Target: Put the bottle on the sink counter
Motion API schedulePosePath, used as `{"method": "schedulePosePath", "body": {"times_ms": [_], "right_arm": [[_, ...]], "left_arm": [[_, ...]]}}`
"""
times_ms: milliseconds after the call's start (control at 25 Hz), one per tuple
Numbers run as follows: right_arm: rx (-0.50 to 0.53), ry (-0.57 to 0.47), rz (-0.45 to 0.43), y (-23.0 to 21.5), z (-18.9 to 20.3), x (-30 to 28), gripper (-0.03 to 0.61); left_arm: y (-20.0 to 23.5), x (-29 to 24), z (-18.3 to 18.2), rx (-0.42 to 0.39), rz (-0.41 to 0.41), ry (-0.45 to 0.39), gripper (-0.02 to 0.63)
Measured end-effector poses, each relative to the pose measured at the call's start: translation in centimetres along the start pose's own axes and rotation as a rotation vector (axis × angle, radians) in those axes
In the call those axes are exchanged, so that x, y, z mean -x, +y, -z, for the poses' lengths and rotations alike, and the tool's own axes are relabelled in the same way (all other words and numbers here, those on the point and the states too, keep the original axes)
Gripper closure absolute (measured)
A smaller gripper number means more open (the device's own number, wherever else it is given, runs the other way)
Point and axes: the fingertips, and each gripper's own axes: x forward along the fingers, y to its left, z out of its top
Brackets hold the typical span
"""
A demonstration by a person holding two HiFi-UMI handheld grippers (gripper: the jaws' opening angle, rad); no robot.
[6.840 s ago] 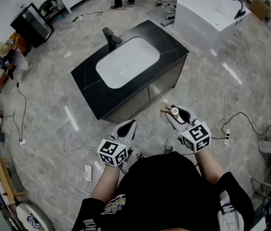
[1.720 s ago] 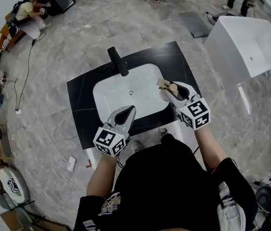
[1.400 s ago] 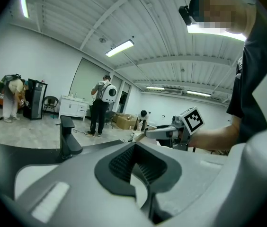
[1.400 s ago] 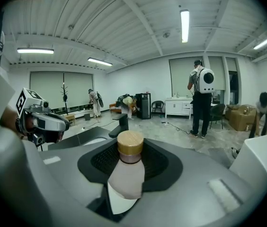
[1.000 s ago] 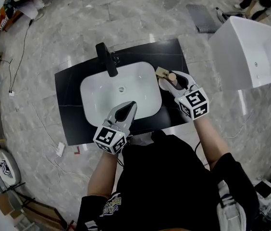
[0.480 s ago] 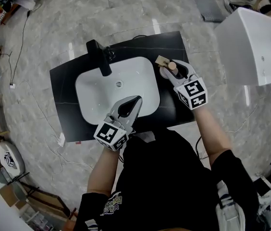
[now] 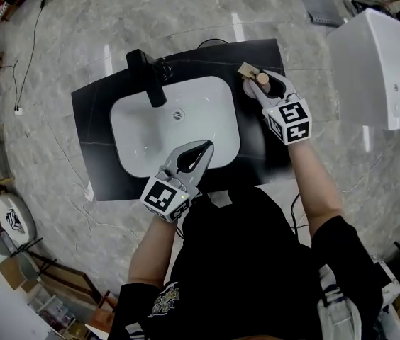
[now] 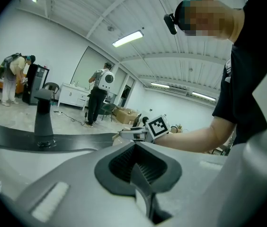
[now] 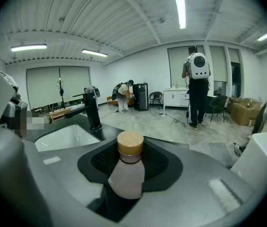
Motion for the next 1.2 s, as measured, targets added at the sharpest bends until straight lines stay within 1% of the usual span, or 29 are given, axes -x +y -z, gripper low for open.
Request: {"method": "schedulePosePath", "body": {"times_ms": [240, 480, 680, 920, 1200], "right_arm": [[0.014, 0.001, 0.004, -0.6, 0.0, -1.7, 0.414], [0.030, -0.007, -0.001, -0.9, -0.3, -2.7, 0.414], [0.036, -0.007, -0.001, -1.1, 0.0, -3.3, 0.414], [0.049, -0.013, -0.001, -1.1, 0.1, -3.4, 0.414], [0.063, -0.008, -0.010, -0.9, 0.3, -3.4, 0.414]], "left_arm": [[0.5, 1.2, -0.2, 0.007, -0.043, 0.012, 0.612], [0.7, 2.3, 0.1, -0.002, -0.072, -0.004, 0.612], [0.5, 2.7, 0.3, 0.021, -0.096, 0.008, 0.613], [0.4, 3.0, 0.7, 0.022, -0.109, 0.013, 0.612], [-0.3, 2.8, -0.4, 0.023, -0.107, -0.015, 0.612]]}}
